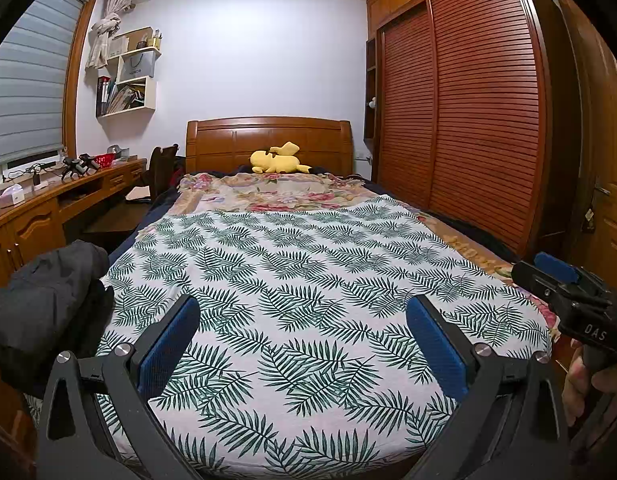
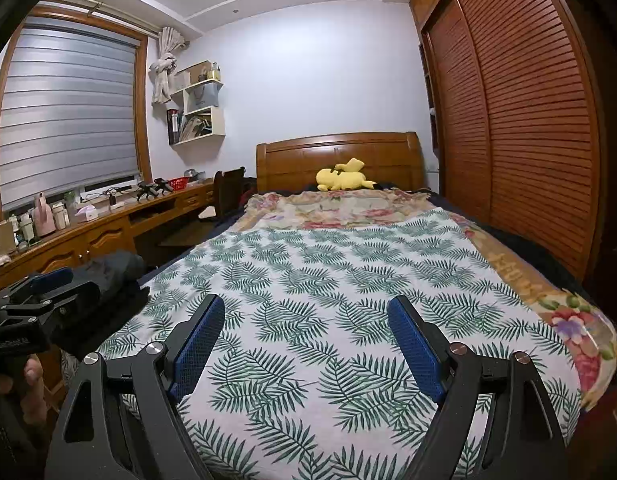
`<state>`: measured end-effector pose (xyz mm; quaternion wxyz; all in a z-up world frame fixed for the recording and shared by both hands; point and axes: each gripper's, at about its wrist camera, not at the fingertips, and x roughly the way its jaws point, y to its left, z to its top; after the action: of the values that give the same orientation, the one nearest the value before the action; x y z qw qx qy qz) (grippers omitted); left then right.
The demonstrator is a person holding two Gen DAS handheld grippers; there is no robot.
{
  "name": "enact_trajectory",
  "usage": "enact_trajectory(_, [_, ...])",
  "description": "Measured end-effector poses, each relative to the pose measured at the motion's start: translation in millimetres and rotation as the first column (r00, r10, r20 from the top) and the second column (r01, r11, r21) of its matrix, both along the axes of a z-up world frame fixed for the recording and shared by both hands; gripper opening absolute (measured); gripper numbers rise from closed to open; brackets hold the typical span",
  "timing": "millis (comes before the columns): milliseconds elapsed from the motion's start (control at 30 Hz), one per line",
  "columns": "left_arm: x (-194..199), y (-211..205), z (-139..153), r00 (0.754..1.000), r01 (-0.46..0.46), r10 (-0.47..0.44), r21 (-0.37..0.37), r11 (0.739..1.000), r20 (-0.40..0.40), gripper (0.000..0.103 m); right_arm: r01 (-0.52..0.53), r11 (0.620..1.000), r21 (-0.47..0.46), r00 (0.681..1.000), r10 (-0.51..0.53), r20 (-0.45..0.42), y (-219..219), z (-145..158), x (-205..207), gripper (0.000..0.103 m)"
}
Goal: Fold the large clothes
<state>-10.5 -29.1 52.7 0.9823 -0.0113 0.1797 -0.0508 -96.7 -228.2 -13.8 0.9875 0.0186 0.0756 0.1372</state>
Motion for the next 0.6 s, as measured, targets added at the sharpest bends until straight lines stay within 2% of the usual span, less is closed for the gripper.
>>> enact_trajectory(600, [-1.6,2.4,1.1,1.0,-0.002,0.002,0.001,1.0,0.001,0.103,0.002,1.0,0.002,1.0,-0.002,0.005,1.1,1.1,-2.0,0.085])
